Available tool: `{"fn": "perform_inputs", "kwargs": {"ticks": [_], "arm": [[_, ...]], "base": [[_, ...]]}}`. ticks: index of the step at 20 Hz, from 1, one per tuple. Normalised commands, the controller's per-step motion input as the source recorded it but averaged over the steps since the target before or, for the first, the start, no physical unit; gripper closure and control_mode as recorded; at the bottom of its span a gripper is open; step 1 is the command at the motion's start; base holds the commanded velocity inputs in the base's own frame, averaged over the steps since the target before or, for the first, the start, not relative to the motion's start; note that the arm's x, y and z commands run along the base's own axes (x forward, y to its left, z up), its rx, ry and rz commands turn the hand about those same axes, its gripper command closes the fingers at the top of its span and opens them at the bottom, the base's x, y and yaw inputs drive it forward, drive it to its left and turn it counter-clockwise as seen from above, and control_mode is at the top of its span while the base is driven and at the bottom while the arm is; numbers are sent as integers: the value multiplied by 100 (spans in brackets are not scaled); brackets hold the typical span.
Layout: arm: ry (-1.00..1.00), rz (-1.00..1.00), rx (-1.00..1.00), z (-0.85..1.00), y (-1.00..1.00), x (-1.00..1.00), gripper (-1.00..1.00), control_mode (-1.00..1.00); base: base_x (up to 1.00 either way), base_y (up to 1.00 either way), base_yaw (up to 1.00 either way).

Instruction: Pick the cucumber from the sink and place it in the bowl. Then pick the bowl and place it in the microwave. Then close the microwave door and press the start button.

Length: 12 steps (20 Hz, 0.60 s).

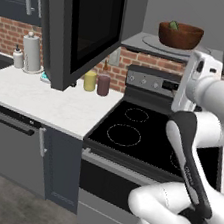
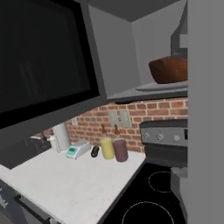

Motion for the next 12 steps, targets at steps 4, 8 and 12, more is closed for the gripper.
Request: {"fn": "perform_inputs", "kwargs": {"ticks": [4,8,12], "arm": [[22,1,-1,0,38,-84,-100,-100],[3,3,0,0,43,-88,-100,-100],[-18,6,3,0,53,-89,-100,-100]], "base": [[0,0,0],[0,0,0],[0,0,0]]}}
